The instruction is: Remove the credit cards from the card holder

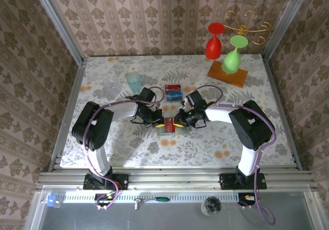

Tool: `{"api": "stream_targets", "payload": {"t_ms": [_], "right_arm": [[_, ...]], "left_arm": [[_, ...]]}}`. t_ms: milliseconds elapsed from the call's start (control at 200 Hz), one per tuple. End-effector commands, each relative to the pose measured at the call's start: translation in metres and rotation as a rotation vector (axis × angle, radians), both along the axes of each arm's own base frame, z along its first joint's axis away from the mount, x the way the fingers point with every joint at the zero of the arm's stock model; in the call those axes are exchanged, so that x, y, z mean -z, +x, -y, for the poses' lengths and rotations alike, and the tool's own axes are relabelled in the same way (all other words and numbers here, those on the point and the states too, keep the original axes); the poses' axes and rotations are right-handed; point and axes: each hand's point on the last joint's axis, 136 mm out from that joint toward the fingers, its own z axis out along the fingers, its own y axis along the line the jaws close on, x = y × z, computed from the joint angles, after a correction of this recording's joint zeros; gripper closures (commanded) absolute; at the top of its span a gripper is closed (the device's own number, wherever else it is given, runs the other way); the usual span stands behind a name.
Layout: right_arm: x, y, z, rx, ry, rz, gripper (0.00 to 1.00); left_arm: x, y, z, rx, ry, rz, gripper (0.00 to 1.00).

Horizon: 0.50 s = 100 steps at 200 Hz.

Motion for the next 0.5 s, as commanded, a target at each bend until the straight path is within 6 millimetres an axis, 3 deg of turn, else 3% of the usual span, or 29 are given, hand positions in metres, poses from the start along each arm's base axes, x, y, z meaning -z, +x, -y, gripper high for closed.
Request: {"api": "stream_targets", "payload": {"t_ms": [0,325,495], "right_arm": [[-0.003,-0.003,0.017,0.029,-0.025,-0.001,0.90],[-0.027,-0.006,0.040,0.056,-0.071,0.034,0.94],[-0.040,0.004,0.044,0.025,-0.121,0.104,0.96]], "left_arm": [[0.010,-0.010,-0.010,0.015,0.065,-0.021,1.00],[-0.012,-0.001,0.001,0.008,0.001,0.014,1.00],[-0.022,0.004,0.004,-0.006,-0.037,0.026,1.00]]}}
